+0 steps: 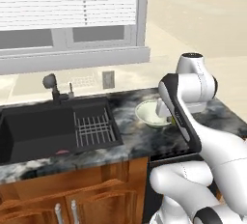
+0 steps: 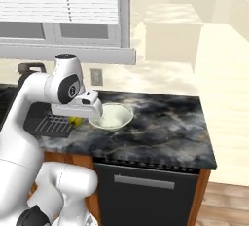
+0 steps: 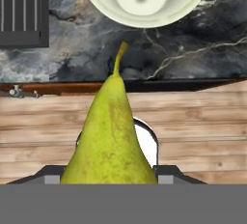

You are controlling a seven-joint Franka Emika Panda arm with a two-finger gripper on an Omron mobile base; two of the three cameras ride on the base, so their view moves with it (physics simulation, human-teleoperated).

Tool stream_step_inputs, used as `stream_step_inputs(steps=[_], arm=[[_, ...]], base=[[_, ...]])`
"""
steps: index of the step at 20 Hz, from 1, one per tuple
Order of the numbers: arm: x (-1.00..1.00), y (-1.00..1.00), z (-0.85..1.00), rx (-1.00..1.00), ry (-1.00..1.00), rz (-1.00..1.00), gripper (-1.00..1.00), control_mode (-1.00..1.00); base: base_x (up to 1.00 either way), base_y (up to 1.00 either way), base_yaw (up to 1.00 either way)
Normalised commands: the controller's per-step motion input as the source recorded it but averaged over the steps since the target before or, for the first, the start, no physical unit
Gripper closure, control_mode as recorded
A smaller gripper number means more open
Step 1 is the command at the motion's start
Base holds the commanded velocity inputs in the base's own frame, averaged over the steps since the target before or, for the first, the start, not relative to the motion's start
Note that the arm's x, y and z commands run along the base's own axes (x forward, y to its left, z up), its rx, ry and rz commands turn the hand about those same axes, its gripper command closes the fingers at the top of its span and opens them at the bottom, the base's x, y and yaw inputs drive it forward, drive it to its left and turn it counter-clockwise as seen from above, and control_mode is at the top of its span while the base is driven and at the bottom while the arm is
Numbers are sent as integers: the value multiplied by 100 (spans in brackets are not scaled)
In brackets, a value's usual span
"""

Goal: Pick the kiwis from the cabinet and place them in one bowl. Pick the pear from the sink and place it in the other bowl.

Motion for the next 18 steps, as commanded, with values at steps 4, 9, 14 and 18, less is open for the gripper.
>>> stream_step_inputs(steps=[4,9,14,18], arm=[[0,0,0,0,0,0,100,100],[0,0,0,0,0,0,100,100],[0,0,0,0,0,0,100,100],[15,0,-5,0,-1,0,100,-100]], base=[[31,-53,0],[57,-27,0],[61,-5,0],[43,0,0]])
